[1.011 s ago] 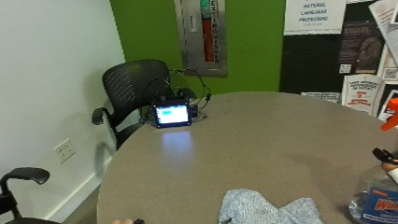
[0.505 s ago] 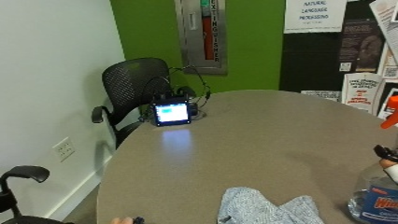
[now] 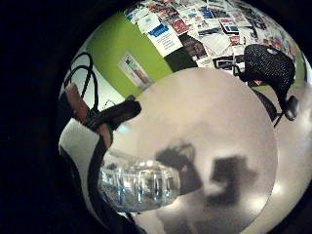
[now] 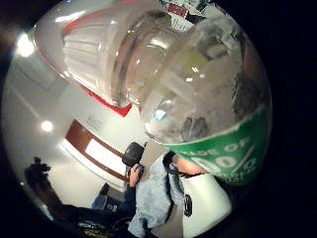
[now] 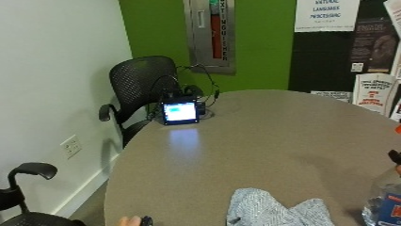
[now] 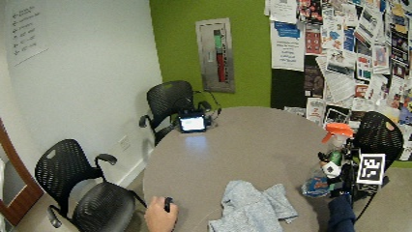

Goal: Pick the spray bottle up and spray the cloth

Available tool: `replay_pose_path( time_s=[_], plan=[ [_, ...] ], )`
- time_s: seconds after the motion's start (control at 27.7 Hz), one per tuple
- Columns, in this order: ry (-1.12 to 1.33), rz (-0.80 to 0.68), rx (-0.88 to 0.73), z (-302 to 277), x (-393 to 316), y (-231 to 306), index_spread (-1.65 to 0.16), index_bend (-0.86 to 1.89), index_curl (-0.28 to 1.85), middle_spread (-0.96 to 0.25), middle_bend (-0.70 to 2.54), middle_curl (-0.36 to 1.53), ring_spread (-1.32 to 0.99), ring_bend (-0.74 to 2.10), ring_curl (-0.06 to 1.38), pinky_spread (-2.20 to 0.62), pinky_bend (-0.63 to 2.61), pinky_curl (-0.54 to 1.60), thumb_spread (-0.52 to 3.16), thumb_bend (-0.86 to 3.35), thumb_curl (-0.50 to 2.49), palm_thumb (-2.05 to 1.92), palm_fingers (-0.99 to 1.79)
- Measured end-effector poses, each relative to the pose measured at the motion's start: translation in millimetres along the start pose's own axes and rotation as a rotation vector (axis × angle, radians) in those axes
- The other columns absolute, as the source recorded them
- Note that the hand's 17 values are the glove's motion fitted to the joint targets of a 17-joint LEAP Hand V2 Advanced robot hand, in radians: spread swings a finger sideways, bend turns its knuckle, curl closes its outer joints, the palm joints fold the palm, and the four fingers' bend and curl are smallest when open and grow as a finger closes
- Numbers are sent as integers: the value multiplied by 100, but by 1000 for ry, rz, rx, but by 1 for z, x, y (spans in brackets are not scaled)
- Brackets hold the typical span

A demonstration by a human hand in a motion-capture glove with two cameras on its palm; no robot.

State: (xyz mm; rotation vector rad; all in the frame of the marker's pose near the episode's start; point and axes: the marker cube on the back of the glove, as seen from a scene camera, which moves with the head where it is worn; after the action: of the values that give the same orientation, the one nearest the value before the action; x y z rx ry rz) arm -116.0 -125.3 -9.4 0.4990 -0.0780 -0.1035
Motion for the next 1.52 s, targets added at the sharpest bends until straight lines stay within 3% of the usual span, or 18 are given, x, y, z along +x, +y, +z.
replay_pose_path(
  time_s=[0.25,0.76,1.12,1.52],
  plan=[
    [142,-111,-54,-12,-32,4,-27,15,40,-14,41,49,-19,58,44,-29,60,40,60,-3,62,89,127],
    [551,-678,-323,1,-177,24,-27,15,41,-14,41,50,-19,59,44,-29,60,40,59,-3,64,89,127],
    [907,-977,-469,35,-161,73,-27,15,42,-15,42,51,-19,60,45,-29,60,40,59,-3,65,88,127],
    [1060,-1048,-589,42,-140,99,-27,15,43,-15,42,51,-19,60,45,-29,60,40,60,-3,66,88,127]
  ],
)
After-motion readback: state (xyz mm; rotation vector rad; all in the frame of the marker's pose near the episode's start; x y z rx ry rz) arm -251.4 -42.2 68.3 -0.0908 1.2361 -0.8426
